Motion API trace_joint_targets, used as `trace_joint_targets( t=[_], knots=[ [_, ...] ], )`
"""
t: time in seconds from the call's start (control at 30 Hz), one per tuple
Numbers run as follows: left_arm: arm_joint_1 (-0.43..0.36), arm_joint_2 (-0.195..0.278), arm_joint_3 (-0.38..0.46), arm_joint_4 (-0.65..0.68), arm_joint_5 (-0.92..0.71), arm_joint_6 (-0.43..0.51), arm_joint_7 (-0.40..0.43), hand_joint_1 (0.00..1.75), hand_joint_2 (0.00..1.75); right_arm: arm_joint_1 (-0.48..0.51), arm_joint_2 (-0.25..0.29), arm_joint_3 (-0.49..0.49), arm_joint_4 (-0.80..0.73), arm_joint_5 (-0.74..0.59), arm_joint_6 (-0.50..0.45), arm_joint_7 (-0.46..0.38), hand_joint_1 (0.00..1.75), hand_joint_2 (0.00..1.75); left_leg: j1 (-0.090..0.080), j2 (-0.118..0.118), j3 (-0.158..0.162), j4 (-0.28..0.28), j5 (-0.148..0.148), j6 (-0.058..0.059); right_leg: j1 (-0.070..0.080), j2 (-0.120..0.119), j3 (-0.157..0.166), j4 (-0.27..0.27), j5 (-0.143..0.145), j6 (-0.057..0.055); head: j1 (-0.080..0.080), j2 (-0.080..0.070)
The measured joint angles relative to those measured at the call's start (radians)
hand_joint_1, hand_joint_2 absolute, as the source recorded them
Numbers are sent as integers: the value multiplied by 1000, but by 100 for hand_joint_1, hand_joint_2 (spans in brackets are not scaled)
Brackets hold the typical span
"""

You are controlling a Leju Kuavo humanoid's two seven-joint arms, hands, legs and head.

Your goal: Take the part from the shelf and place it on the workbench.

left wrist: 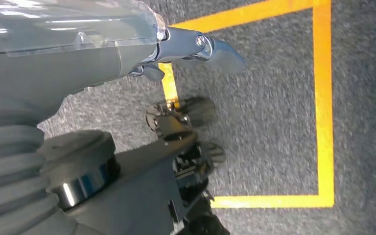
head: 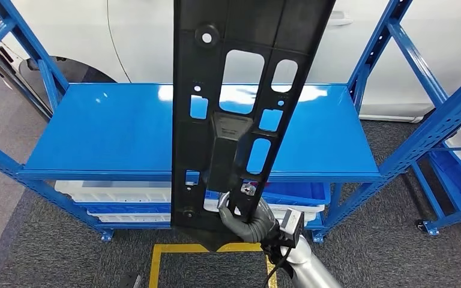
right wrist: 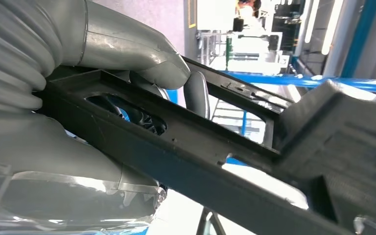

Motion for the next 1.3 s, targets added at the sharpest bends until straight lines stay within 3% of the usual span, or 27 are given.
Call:
trace_joint_targets(
  t=[0.03, 0.1, 0.17, 0.2, 0.27, 0.33, 0.47, 0.53, 0.6, 0.67, 0.7, 0.73, 0.8, 0.87, 0.97, 1.0, 1.03, 1.1, 1.17, 1.2, 1.23, 1.3],
  knots=[
    [0, 1, 1, 0, 2, -3, -5, 0, 175, 8, -2, 6, -10, -3, 3, 1, 168, 175, 1, 1, -16, 40, -26, -4, -2, -1, 3, -3, 2, -6, 0, 0],
    [1, 2, 4, 0, 10, -4, -13, 0, 175, 26, -4, 17, -26, -7, 10, 1, 168, 175, 3, 1, -71, 172, -95, -10, 0, -2, 4, -4, 1, -12, 0, 0],
    [1, 2, 9, 0, 20, 1, -14, 0, 175, 48, -9, 30, -39, -8, 13, 1, 168, 175, 3, 1, -109, 262, -124, -13, 2, -2, 5, -3, 0, -13, 0, 0],
    [1, 2, 13, 0, 25, 3, -11, 0, 175, 59, -11, 36, -45, -7, 12, 1, 168, 175, 3, 1, -101, 252, -111, -13, 2, -1, 5, -2, 0, -13, 0, 0],
    [-3, 2, 19, 0, 32, 13, 10, 0, 175, 83, -16, 46, -63, -4, 8, 2, 168, 175, 3, 1, -34, 125, -48, -7, 2, 1, 7, 1, -2, -10, 0, 0],
    [-7, 2, 24, 0, 38, 20, 34, 0, 175, 105, -20, 53, -85, -4, 6, 4, 168, 175, 0, 1, 29, 4, -9, 2, 6, 2, 6, 7, -6, -2, 0, 0],
    [-4, -3, 27, 0, 37, 8, 43, 0, 175, 142, -27, 58, -119, -4, 3, 22, 168, 175, -3, 1, 42, -27, 2, 24, 4, 3, 5, 10, -6, 19, 0, 0],
    [-3, -6, 27, 0, 36, 1, 43, 0, 175, 155, -31, 58, -132, -8, 1, 42, 168, 175, -1, 4, 39, -34, 13, 36, 3, 2, -13, 58, -49, 29, 0, 0],
    [1, -7, 27, 0, 35, -7, 44, 0, 175, 168, -36, 58, -140, -17, 0, 62, 168, 175, -1, 7, 31, -35, 19, 43, 2, 1, -60, 181, -127, 35, 0, 0],
    [8, -7, 27, 0, 35, -13, 45, 0, 175, 186, -41, 56, -142, -28, 0, 74, 168, 175, -2, 9, 21, -31, 23, 44, 1, 1, -95, 284, -170, 39, 0, 0],
    [12, -7, 27, 0, 36, -15, 47, 0, 175, 196, -44, 54, -142, -34, 0, 77, 168, 175, -2, 9, 16, -28, 24, 44, 0, 1, -88, 284, -164, 39, 0, 0],
    [17, -8, 27, 0, 36, -18, 49, 0, 175, 204, -46, 51, -142, -40, 1, 80, 168, 175, -2, 9, 11, -25, 26, 42, 0, 1, -60, 243, -142, 38, 0, 0],
    [24, -10, 27, 0, 36, -24, 56, 0, 175, 217, -49, 42, -142, -50, 0, 81, 168, 175, -3, 9, 5, -19, 29, 37, 1, 0, 26, 100, -89, 33, 0, 0],
    [29, -13, 27, 0, 34, -28, 63, 0, 175, 230, -50, 33, -143, -58, -6, 82, 168, 175, -5, 9, 1, -16, 35, 28, 6, 0, 69, 16, -65, 24, 0, 0],
    [38, -17, 27, 0, 31, -30, 74, 0, 175, 256, -50, 19, -150, -66, -17, 96, 168, 175, -5, 9, -4, -17, 45, 10, 8, 0, 62, 6, -49, 5, 0, 0],
    [42, -18, 27, 0, 31, -31, 76, 0, 175, 263, -50, 15, -154, -67, -17, 104, 168, 175, -5, 8, -10, -7, 32, 5, 6, -1, 57, 3, -41, -2, 0, 0],
    [46, -20, 27, 0, 31, -31, 78, 0, 175, 269, -50, 12, -157, -69, -17, 113, 168, 175, -4, 8, -22, 22, 3, 1, 4, -3, 50, -1, -31, -10, 0, 0],
    [53, -23, 27, 0, 32, -31, 80, 0, 175, 277, -49, 5, -161, -74, -16, 125, 168, 175, -1, 7, -60, 134, -88, -4, 4, -4, 30, -3, -14, -19, 0, 0],
    [59, -26, 27, 1, 33, -31, 80, 0, 175, 283, -49, -1, -161, -76, -15, 129, 168, 175, 1, 7, -83, 247, -155, -8, 8, -5, 5, -1, 4, -20, 0, 0],
    [61, -28, 27, 1, 34, -31, 81, 0, 175, 286, -50, -5, -161, -76, -15, 130, 168, 175, 2, 7, -73, 261, -163, -9, 10, -5, -8, 0, 13, -20, 0, 0],
    [61, -30, 27, 1, 34, -31, 82, 0, 175, 289, -50, -8, -161, -77, -15, 130, 168, 175, 3, 7, -40, 233, -154, -8, 11, -5, -21, 2, 22, -18, 0, 0],
    [59, -34, 27, 1, 35, -31, 83, 0, 175, 292, -51, -14, -161, -79, -15, 130, 168, 175, 2, 7, 67, 84, -118, -1, 12, -4, -42, 8, 39, -12, 0, 0]
  ],
)
